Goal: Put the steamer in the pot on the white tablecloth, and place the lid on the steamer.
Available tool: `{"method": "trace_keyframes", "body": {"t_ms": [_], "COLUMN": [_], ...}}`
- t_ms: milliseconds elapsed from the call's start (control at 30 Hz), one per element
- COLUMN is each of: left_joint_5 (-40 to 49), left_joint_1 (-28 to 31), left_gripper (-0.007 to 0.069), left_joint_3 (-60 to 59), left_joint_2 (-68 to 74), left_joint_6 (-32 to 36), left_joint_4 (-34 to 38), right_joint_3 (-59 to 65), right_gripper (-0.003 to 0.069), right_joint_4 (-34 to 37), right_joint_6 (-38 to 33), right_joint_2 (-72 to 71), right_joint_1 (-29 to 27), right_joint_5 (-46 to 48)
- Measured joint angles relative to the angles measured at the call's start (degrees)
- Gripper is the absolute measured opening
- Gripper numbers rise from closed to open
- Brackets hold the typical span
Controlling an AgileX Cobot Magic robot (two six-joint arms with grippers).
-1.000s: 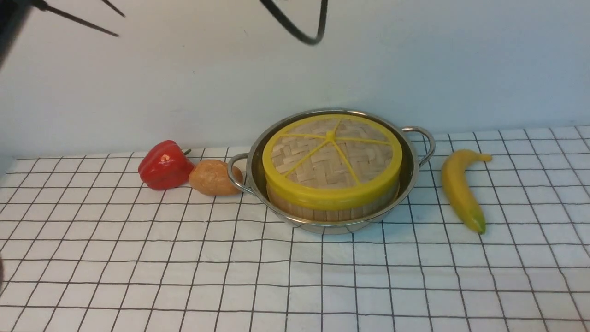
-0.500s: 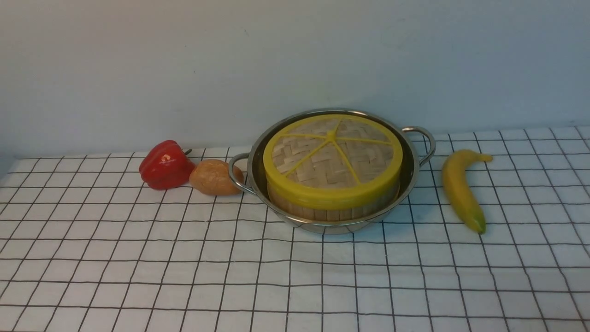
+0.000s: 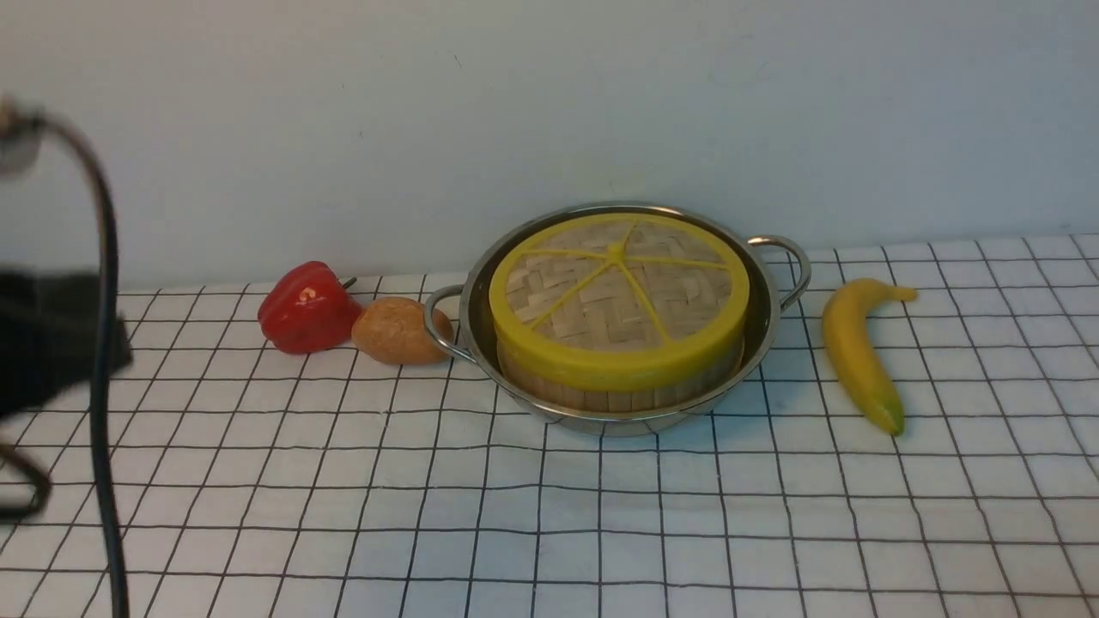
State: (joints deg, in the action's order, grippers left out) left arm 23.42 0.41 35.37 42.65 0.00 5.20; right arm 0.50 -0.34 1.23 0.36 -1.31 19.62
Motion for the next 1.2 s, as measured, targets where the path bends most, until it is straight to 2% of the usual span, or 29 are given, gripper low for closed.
{"method": "trace_keyframes", "body": {"t_ms": [67, 233, 467, 633, 1000, 1200], "left_joint_5": [-5.27, -9.1, -4.18, 0.87, -1.1, -2.51], "left_joint_1": [3.21, 5.54, 6.82, 7.36, 7.36, 7.23], "left_gripper": [0.0127, 0.0139, 0.0148, 0.0158, 0.0171, 0.0189], "left_joint_3": [-10.95, -23.66, -27.55, -27.81, -35.63, -35.81], "left_joint_2": [-8.29, -23.44, -35.6, -37.55, -42.26, -42.56], "left_joint_6": [2.46, 5.5, 9.39, 9.69, 4.86, 2.1], "left_joint_4": [2.26, 2.95, 0.3, -2.82, -6.33, -6.69], "right_joint_3": [0.0, 0.0, 0.0, 0.0, 0.0, 0.0], "right_gripper": [0.024, 0.024, 0.024, 0.024, 0.024, 0.024], "right_joint_4": [0.0, 0.0, 0.0, 0.0, 0.0, 0.0], "right_joint_6": [0.0, 0.0, 0.0, 0.0, 0.0, 0.0], "right_joint_2": [0.0, 0.0, 0.0, 0.0, 0.0, 0.0], "right_joint_1": [0.0, 0.0, 0.0, 0.0, 0.0, 0.0], "right_joint_5": [0.0, 0.0, 0.0, 0.0, 0.0, -0.06]}}
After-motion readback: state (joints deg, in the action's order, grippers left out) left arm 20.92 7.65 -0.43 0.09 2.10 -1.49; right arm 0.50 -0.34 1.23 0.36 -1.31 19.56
